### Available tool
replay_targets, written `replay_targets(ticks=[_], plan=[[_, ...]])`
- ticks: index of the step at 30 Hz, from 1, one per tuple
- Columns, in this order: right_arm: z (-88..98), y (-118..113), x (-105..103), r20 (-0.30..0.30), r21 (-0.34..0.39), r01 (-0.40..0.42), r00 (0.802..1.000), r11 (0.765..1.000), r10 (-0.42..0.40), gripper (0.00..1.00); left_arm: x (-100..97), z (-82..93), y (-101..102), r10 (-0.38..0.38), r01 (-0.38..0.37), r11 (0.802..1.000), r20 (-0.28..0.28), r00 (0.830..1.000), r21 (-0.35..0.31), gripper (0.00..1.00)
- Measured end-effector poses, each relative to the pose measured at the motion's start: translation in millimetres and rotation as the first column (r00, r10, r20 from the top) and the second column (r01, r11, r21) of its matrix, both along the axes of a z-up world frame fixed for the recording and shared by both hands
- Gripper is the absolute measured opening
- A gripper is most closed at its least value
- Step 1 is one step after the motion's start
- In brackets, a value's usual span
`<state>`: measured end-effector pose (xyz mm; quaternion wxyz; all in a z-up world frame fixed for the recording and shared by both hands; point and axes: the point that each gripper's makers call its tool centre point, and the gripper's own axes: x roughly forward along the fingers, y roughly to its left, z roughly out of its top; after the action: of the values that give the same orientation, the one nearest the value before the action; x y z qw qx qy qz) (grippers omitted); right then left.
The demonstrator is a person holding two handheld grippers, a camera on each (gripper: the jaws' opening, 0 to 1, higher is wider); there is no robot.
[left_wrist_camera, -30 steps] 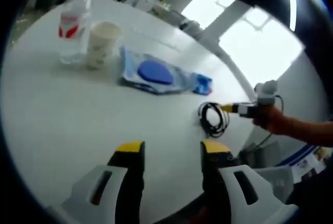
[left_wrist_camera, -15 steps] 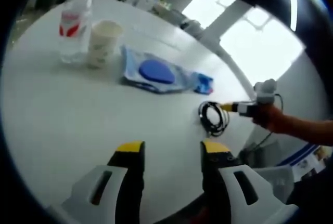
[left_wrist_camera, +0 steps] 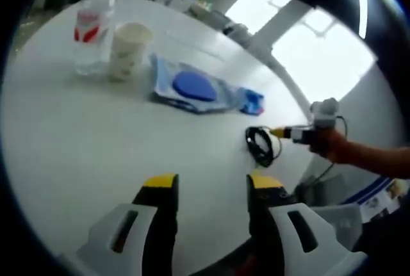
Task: Arrange the tabletop items into an orderly group along one side of the table until the central work area is clear of visible clutter.
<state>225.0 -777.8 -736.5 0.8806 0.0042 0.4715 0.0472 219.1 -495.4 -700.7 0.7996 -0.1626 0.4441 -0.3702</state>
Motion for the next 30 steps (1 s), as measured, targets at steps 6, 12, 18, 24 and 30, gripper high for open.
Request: replay_targets(ticks=[6, 12, 18, 24, 30], plan=[[-1.5, -0.4, -1.6, 0.001, 0.008, 0.006, 1.0, 1.0, -0.006, 0.02, -1.8, -0.6, -1.0, -0.003, 0.003, 1.0, -0.003, 1.0, 0.004, 0.4], [-3.9, -1.3, -2.3, -0.001, 0.013, 0.011, 1.0, 1.0, -0.011, 0.02, -3.6, -1.7, -2.1, -0.011, 0.011, 1.0, -0.006, 1.0, 0.007, 0.4], [-8.3, -4.3, -0.4, -0.006, 0.014, 0.015, 1.0, 1.0, -0.015, 0.02, -4.0, -0.4, 1.2, -0.001, 0.001, 1.0, -0.007, 1.0, 0.004, 0.4], [-8.8, -2.6, -4.2, -0.006, 0.021, 0.026, 1.0, 0.999, -0.026, 0.02, -3.7, -0.8, -0.3, -0.003, 0.003, 1.0, -0.009, 1.0, 0.003, 0.4], [-8.4, -2.5, -3.4, -0.003, 0.025, 0.028, 1.0, 0.999, -0.028, 0.02, -4.9, -3.0, -0.9, -0.009, 0.009, 1.0, -0.014, 1.0, 0.008, 0.4]])
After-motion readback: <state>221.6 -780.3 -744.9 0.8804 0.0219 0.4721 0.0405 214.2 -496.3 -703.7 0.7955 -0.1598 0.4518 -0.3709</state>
